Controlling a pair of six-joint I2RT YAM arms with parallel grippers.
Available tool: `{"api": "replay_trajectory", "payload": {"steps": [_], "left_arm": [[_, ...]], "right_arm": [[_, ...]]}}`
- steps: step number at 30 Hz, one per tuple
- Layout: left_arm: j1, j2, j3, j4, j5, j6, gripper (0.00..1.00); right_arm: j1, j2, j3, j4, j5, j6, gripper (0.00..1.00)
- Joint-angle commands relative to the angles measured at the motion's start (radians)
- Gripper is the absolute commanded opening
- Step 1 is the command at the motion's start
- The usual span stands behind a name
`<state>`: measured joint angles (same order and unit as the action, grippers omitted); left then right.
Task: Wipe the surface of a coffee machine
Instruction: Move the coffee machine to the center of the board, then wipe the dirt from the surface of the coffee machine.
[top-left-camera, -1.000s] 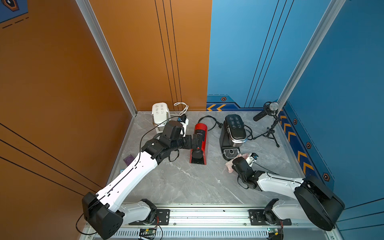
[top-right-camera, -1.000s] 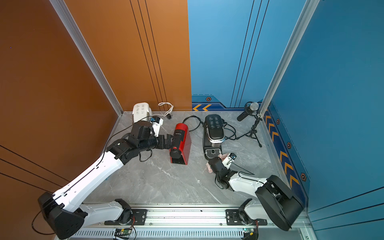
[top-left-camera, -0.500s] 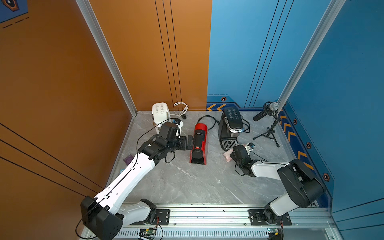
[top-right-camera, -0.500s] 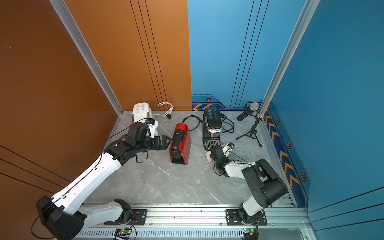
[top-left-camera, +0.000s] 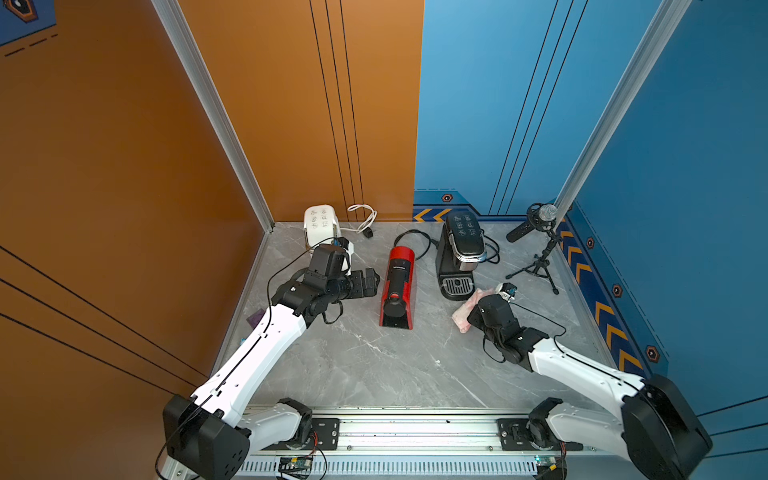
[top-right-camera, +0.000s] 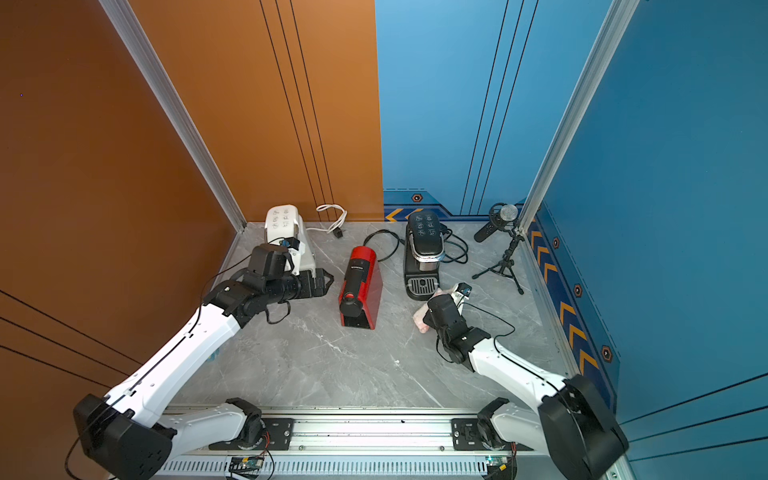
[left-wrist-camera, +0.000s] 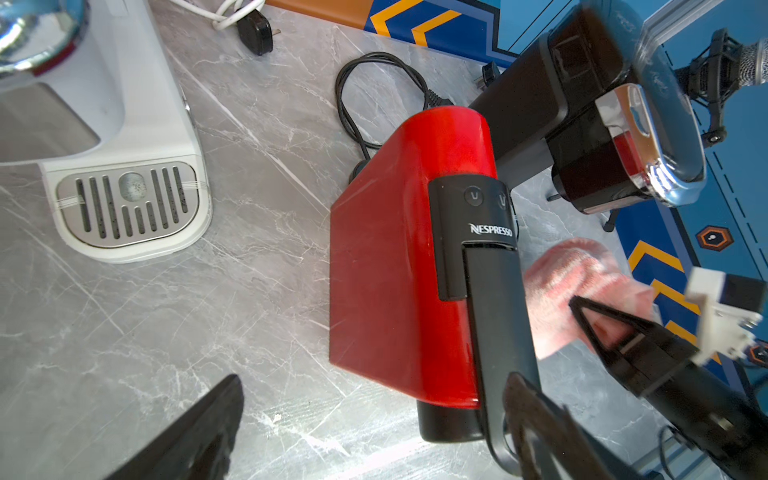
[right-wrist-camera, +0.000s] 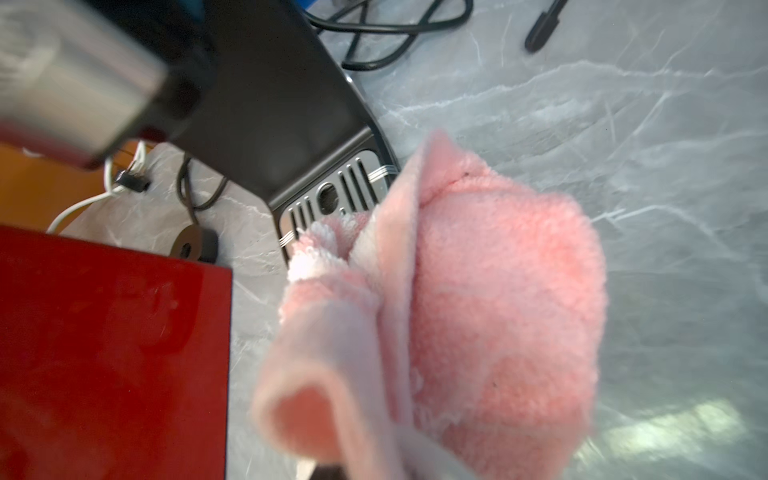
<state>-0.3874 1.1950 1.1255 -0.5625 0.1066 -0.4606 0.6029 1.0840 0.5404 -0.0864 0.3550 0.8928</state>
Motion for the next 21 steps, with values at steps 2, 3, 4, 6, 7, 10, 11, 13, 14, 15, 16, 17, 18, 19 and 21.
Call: {"api": "replay_trajectory", "payload": {"steps": [2,3,4,6,7,10,11,13,14,15,16,17,18,19,21], "left_arm": [[0.021,0.021,-0.018,-0.01,0.012,-0.012,0.99],[0.022,0.031,-0.019,-0.009,-0.005,-0.015,0.99],[0.023,0.04,-0.021,-0.009,-0.024,-0.017,0.99],[0.024,0.053,-0.027,-0.008,-0.062,-0.028,1.0],[0.024,0.062,-0.031,-0.008,-0.076,-0.033,1.0],[0.027,0.081,-0.04,-0.008,-0.111,-0.059,0.98],[0.03,0.084,-0.046,-0.007,-0.125,-0.074,0.98],[0.032,0.092,-0.055,-0.008,-0.149,-0.093,0.97],[0.034,0.094,-0.06,-0.005,-0.161,-0.104,0.97],[0.035,0.099,-0.064,-0.005,-0.172,-0.111,0.97],[0.037,0.107,-0.066,-0.005,-0.179,-0.116,0.97],[0.039,0.114,-0.064,-0.004,-0.177,-0.121,0.97],[0.038,0.121,-0.061,-0.002,-0.176,-0.122,0.97],[0.038,0.129,-0.058,-0.001,-0.173,-0.125,0.97],[0.038,0.139,-0.055,0.006,-0.168,-0.121,0.97]], "right_arm": [[0.156,-0.12,0.155,-0.375,0.167,-0.151,0.0],[0.185,-0.107,0.21,-0.415,0.192,-0.181,0.0],[0.218,-0.077,0.278,-0.45,0.211,-0.22,0.0],[0.255,0.016,0.421,-0.508,0.237,-0.307,0.0],[0.271,0.074,0.493,-0.517,0.24,-0.364,0.0],[0.288,0.253,0.692,-0.541,0.254,-0.495,0.0],[0.286,0.313,0.755,-0.551,0.248,-0.526,0.0],[0.28,0.42,0.858,-0.563,0.223,-0.579,0.0],[0.274,0.47,0.906,-0.579,0.215,-0.595,0.0],[0.268,0.506,0.937,-0.582,0.198,-0.612,0.0],[0.262,0.541,0.964,-0.585,0.193,-0.632,0.0],[0.253,0.567,0.98,-0.586,0.195,-0.637,0.0],[0.243,0.584,0.989,-0.587,0.177,-0.637,0.0],[0.228,0.597,0.996,-0.585,0.149,-0.635,0.0],[0.207,0.621,1.004,-0.585,0.107,-0.633,0.0]]}}
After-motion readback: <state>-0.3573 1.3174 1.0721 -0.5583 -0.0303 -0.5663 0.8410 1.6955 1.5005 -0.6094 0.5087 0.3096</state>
